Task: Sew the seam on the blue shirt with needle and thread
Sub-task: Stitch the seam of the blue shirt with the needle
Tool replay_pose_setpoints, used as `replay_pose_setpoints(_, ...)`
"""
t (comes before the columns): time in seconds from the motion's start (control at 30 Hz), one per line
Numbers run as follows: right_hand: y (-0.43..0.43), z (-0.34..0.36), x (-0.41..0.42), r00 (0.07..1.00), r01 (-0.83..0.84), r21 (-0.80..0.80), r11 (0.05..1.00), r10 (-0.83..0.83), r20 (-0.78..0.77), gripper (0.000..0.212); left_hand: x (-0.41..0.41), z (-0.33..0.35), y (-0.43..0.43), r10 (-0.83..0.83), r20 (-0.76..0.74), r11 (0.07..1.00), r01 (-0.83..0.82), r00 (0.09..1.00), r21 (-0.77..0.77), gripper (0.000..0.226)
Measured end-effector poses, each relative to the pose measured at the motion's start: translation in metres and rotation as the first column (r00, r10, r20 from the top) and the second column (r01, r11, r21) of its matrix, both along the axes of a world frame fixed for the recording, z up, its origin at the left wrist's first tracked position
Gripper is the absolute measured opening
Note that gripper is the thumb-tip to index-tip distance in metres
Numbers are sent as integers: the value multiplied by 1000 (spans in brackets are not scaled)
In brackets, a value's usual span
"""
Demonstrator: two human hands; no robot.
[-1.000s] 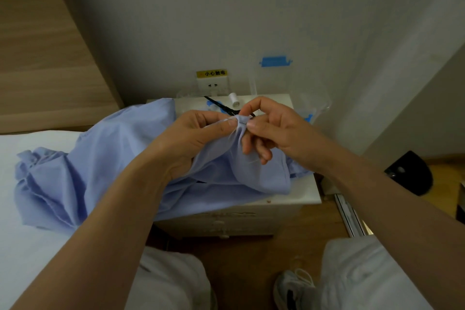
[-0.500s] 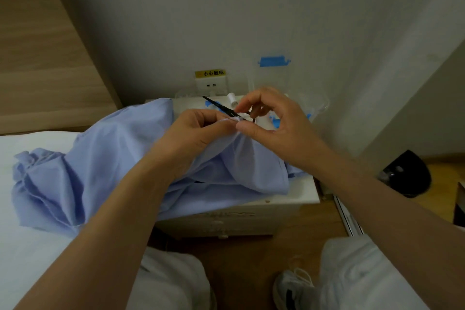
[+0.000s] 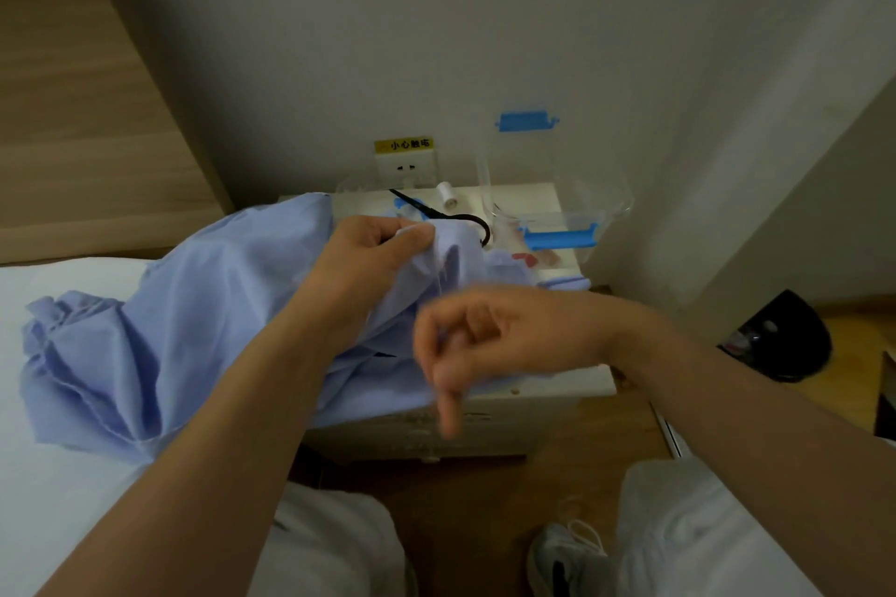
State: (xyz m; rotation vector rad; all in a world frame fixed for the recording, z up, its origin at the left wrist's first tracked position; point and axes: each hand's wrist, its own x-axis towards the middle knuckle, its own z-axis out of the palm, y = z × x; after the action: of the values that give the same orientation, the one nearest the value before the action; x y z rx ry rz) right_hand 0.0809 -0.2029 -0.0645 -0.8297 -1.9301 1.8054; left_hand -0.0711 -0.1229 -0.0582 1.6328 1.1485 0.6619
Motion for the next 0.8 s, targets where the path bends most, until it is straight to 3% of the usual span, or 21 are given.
replay_pose_setpoints(0.03, 0, -1, 2, 975, -207, -112, 972, 215, 57, 10, 0, -1, 1, 27, -7, 1000, -27, 1000, 12, 32)
replay_pose_setpoints(0.1, -3, -4, 0, 850, -481, -344, 806, 525, 40, 17, -1, -1, 3, 50, 11, 999, -50, 999, -6, 31)
replay_pose_setpoints(0.17, -6, -2, -1, 810, -521, -446, 727, 586, 7, 20, -1, 0, 4, 58, 51, 998, -56, 997, -38, 30)
replay_pose_setpoints(0.23, -7, 3, 3, 916, -353, -309, 883, 394, 81, 18, -1, 2, 3, 56, 73, 998, -54, 996, -33, 29)
replay_pose_setpoints(0.27, -6, 7, 4, 973, -160, -183, 970, 186, 136, 16, 0, 3, 3, 44, 86, 999, -41, 995, -31, 30)
replay_pose_setpoints(0.3, -5, 10, 3, 984, 69, -36, 997, -62, 165, 14, 0, 3, 2, 25, 111, 999, -20, 994, -42, 32)
replay_pose_setpoints(0.37, 0, 10, -2, 865, 469, 215, 857, -495, 84, 12, -1, 5, 1, -31, 182, 994, 49, 983, -94, 29)
replay_pose_setpoints(0.47, 6, 0, -8, 639, 739, 349, 576, -764, -90, 12, -2, 7, 0, -87, 219, 987, 114, 972, -115, 24)
replay_pose_setpoints(0.63, 13, -11, -7, 417, 797, 529, 290, -899, -136, 20, 0, 6, 1, -87, 310, 979, 140, 947, -151, 18)
replay_pose_setpoints(0.8, 16, -13, -5, 353, 793, 573, 208, -923, -154, 21, 0, 5, -1, -80, 374, 962, 170, 924, -214, 17)
